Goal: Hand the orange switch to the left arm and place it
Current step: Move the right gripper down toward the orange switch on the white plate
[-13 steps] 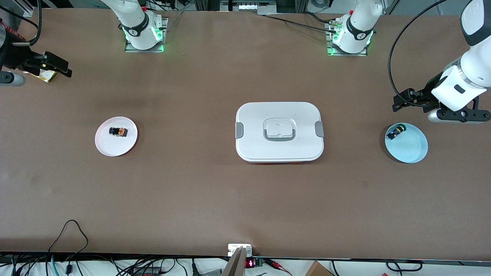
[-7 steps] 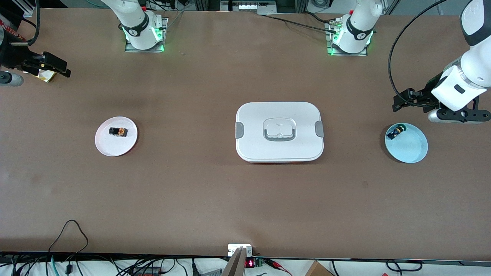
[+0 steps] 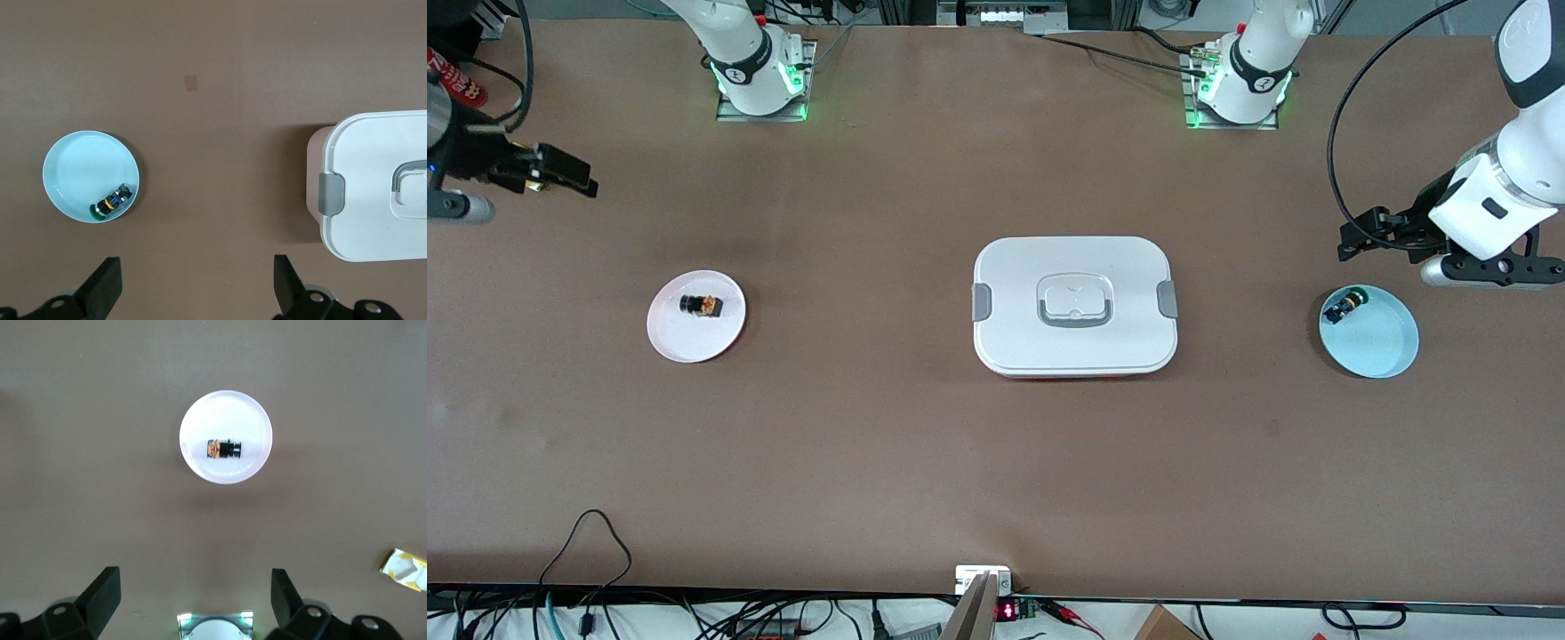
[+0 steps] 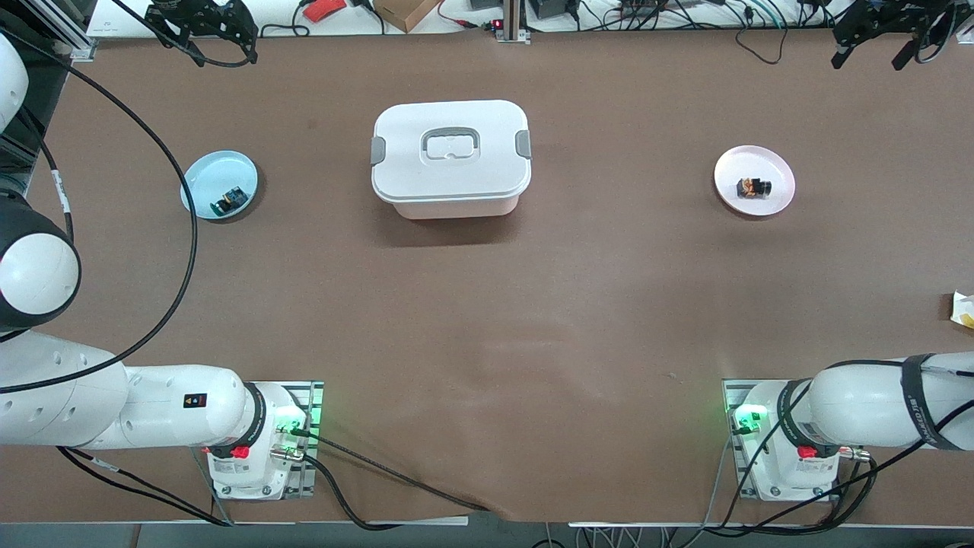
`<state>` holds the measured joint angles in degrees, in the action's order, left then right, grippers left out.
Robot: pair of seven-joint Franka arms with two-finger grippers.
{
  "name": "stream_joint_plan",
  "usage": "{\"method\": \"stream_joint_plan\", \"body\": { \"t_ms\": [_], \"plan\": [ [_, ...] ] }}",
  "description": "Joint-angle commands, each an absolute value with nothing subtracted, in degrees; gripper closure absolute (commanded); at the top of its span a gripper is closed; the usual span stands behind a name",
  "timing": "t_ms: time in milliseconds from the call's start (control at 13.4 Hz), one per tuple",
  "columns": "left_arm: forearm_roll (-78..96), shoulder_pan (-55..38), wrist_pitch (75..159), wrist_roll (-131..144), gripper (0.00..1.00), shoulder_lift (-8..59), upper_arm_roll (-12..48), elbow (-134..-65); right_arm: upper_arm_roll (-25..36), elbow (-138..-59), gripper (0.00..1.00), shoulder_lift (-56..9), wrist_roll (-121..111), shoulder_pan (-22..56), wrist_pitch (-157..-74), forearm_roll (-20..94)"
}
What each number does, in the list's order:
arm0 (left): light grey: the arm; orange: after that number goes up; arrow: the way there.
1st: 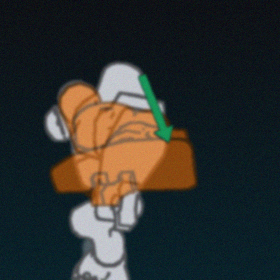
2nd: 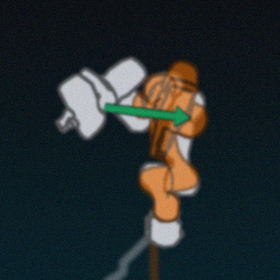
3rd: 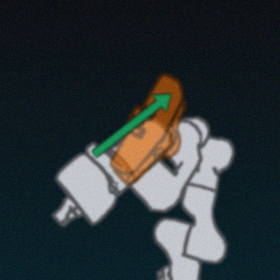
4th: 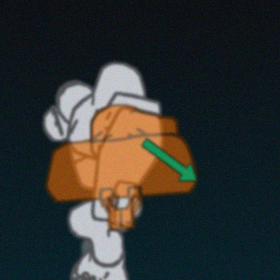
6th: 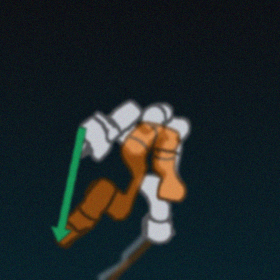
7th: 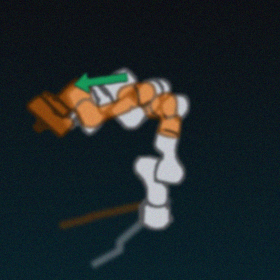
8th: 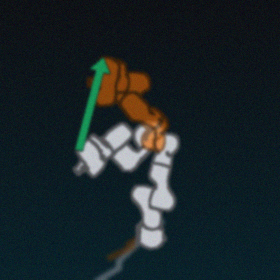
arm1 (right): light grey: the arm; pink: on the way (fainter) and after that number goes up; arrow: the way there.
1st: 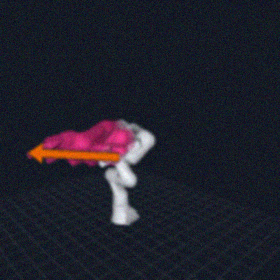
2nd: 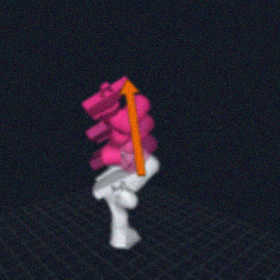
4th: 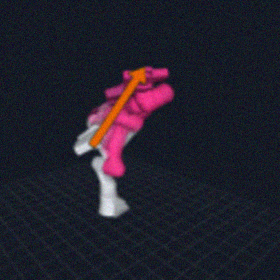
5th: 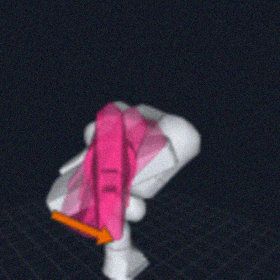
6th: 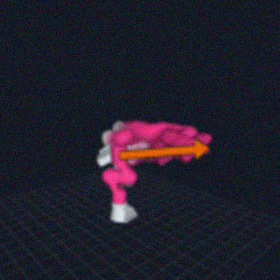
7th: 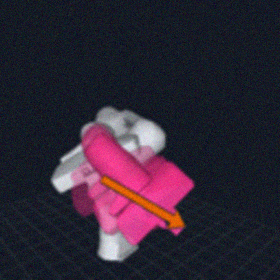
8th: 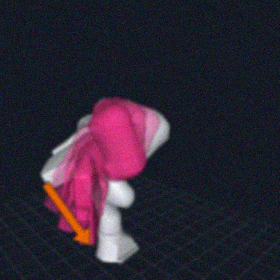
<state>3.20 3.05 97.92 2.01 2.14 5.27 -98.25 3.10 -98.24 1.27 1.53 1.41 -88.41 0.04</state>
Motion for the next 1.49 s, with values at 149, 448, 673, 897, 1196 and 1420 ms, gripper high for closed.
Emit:
{"method": "stream_joint_plan", "body": {
  "t_ms": [149,448,673,897,1196,1420],
  "plan": [
    [2.2,2.9,94.9,2.9,0.00,3.4,5.4,-95.7,2.7,-97.3,0.00,-5.4,1.2,1.8,-93.8,-1.6],
    [2.3,2.9,94.9,2.9,0.00,3.5,5.4,-95.3,2.7,-97.6,0.00,-11.3,0.4,1.1,-99.1,-1.5],
    [2.3,2.9,94.9,2.9,0.00,3.6,5.4,-95.3,2.7,-99.7,0.00,-13.3,0.4,1.0,-102.6,-1.5],
    [2.3,2.9,94.9,2.9,0.00,3.6,5.4,-95.3,2.8,-104.2,0.00,-14.6,0.7,1.2,-110.0,-3.4],
    [2.3,2.9,94.9,2.9,0.00,3.6,5.4,-95.3,2.7,-108.4,0.00,-16.3,1.1,-0.1,-115.4,-3.8],
    [2.3,2.9,94.9,2.9,0.00,3.6,5.4,-95.3,2.6,-110.5,0.00,-17.0,1.5,0.3,-117.5,-3.8]
  ]
}}
